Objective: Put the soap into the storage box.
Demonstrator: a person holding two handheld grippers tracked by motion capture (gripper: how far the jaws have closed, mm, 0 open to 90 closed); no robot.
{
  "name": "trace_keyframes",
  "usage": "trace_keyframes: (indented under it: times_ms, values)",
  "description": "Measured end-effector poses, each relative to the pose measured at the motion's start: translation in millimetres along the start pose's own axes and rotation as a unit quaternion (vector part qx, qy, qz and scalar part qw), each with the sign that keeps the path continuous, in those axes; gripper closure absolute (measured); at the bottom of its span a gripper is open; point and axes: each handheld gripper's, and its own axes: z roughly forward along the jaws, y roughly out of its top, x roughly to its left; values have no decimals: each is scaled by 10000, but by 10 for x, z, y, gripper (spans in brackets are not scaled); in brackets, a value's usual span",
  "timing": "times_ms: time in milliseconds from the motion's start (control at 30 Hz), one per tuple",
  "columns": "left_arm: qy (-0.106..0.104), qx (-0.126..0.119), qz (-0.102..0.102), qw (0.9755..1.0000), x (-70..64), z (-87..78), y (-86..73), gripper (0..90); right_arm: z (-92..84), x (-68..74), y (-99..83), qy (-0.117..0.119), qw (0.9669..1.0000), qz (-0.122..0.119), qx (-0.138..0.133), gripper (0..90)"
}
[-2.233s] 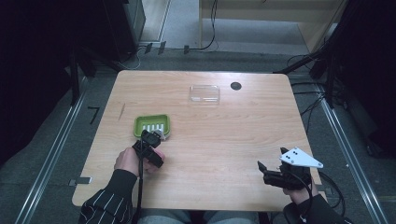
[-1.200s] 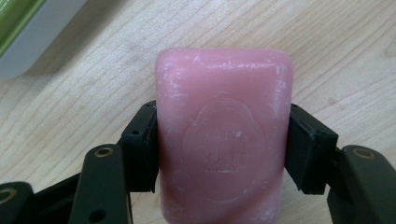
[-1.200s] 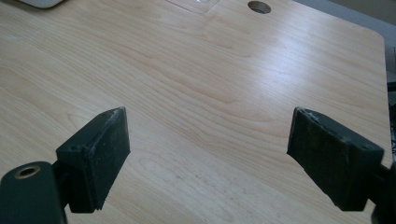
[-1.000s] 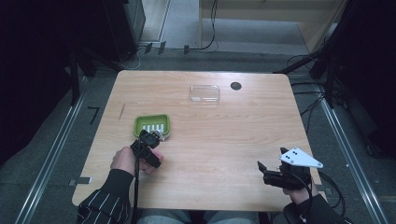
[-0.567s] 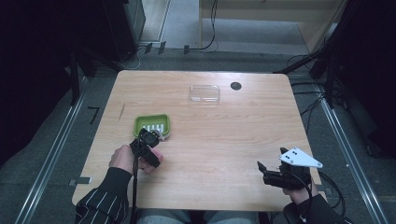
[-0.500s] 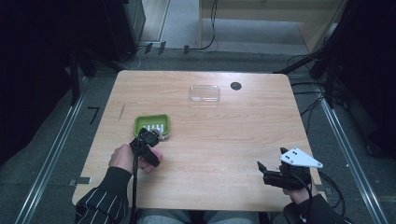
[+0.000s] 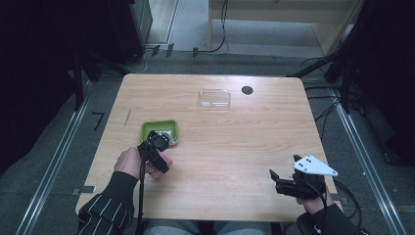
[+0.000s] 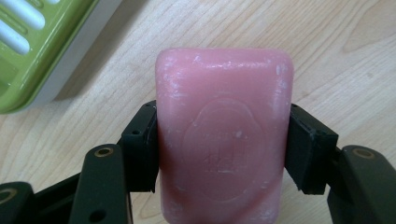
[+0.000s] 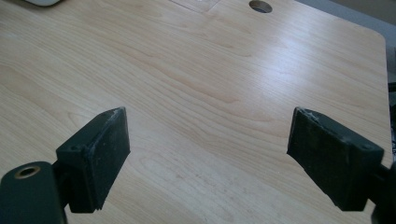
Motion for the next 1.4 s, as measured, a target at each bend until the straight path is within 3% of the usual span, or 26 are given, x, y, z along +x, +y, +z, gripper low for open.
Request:
trace_keyframes:
  times_ms: [1400]
  values:
    - [-37,44,203,9998,108,-194,250,388,2,5,2,-5,10000,0,16,138]
